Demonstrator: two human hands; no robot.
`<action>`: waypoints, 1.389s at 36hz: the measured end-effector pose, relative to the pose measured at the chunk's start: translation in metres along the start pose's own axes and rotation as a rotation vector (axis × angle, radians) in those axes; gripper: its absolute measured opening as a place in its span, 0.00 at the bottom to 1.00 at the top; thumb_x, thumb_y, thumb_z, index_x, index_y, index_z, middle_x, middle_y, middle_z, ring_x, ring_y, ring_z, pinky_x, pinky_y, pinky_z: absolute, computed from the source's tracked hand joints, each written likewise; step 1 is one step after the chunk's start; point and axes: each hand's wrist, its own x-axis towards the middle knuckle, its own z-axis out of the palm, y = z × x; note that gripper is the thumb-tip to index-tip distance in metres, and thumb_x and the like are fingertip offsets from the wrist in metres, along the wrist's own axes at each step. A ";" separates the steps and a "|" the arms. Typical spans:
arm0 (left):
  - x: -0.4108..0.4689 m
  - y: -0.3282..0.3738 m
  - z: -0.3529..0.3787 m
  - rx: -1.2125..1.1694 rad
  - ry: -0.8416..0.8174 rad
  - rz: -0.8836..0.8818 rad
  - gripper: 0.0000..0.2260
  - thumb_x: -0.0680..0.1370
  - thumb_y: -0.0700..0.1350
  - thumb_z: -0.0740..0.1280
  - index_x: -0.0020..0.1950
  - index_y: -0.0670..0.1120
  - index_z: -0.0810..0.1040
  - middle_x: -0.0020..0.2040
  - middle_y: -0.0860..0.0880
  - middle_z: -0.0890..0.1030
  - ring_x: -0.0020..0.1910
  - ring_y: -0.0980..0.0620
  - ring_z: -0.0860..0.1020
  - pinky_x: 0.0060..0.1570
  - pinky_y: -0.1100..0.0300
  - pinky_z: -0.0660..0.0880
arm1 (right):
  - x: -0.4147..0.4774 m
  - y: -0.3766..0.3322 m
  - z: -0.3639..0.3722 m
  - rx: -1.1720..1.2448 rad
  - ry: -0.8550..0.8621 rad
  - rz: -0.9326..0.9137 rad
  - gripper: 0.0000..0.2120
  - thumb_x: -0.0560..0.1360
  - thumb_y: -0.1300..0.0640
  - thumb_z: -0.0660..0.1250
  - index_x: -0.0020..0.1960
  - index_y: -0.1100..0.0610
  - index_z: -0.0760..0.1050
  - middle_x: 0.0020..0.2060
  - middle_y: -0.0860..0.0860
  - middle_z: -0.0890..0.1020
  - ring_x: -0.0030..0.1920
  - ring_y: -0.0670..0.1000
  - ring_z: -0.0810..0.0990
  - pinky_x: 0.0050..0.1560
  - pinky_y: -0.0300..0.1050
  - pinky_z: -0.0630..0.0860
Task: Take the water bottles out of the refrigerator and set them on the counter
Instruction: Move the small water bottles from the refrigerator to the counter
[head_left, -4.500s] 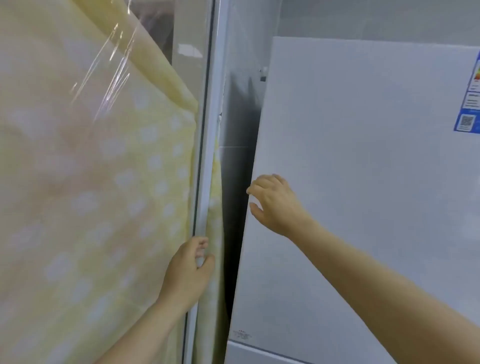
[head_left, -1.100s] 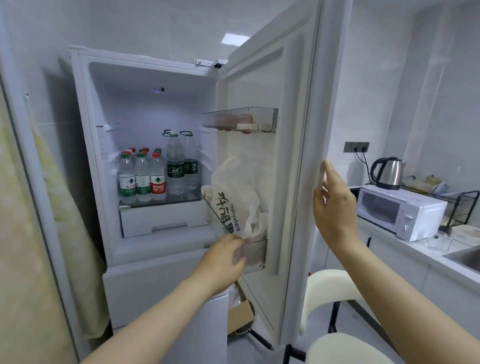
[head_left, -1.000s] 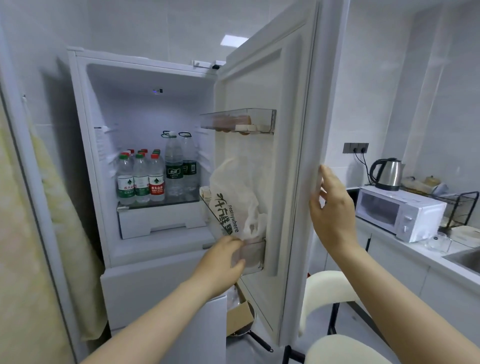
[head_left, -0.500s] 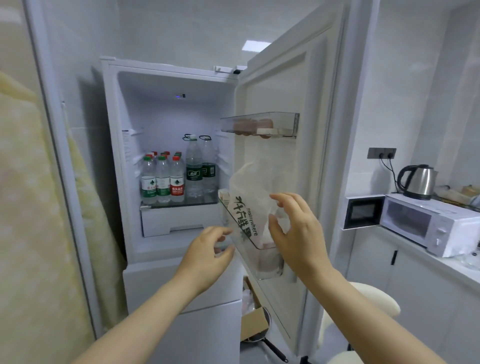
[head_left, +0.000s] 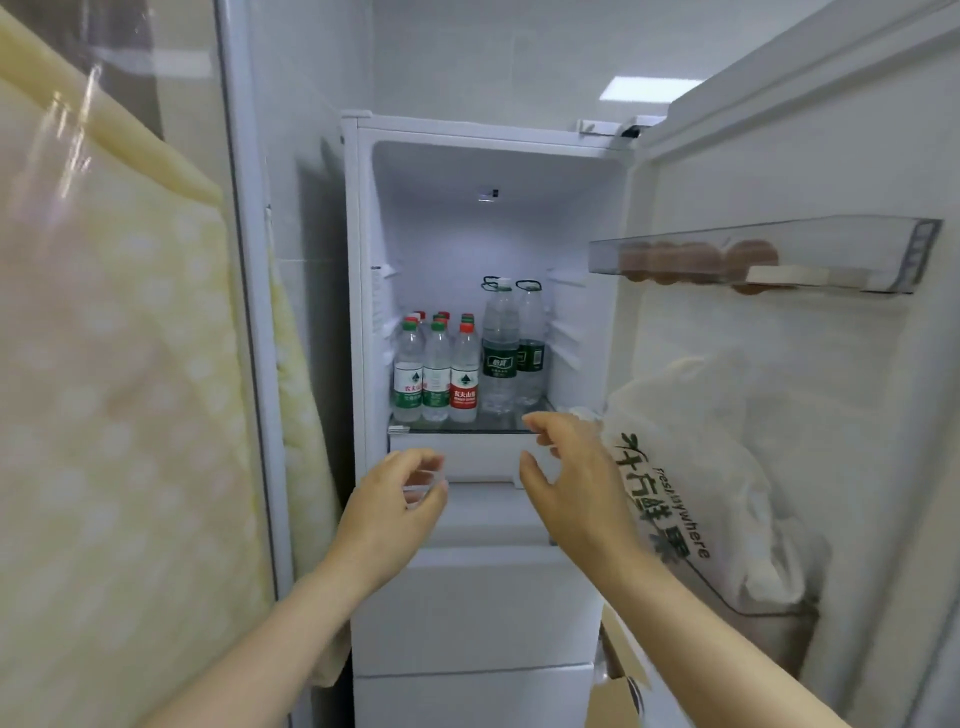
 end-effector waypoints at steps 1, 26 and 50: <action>0.009 -0.007 -0.004 0.001 0.005 -0.002 0.11 0.78 0.42 0.66 0.59 0.51 0.76 0.54 0.59 0.77 0.53 0.64 0.76 0.48 0.74 0.71 | 0.008 0.001 0.011 0.004 0.000 -0.003 0.18 0.77 0.59 0.67 0.66 0.53 0.73 0.57 0.45 0.76 0.53 0.38 0.70 0.55 0.32 0.67; 0.218 -0.143 0.023 -0.045 0.063 -0.081 0.16 0.78 0.42 0.66 0.65 0.49 0.73 0.59 0.54 0.77 0.56 0.58 0.77 0.55 0.67 0.73 | 0.184 0.097 0.198 0.136 0.025 0.117 0.13 0.76 0.59 0.68 0.60 0.54 0.75 0.50 0.44 0.78 0.48 0.41 0.75 0.48 0.28 0.69; 0.335 -0.227 0.084 -0.014 0.251 -0.180 0.23 0.76 0.43 0.69 0.70 0.49 0.68 0.58 0.57 0.70 0.56 0.61 0.70 0.48 0.75 0.65 | 0.278 0.210 0.294 0.243 0.028 0.364 0.18 0.75 0.56 0.70 0.64 0.55 0.73 0.55 0.45 0.77 0.54 0.43 0.74 0.52 0.36 0.70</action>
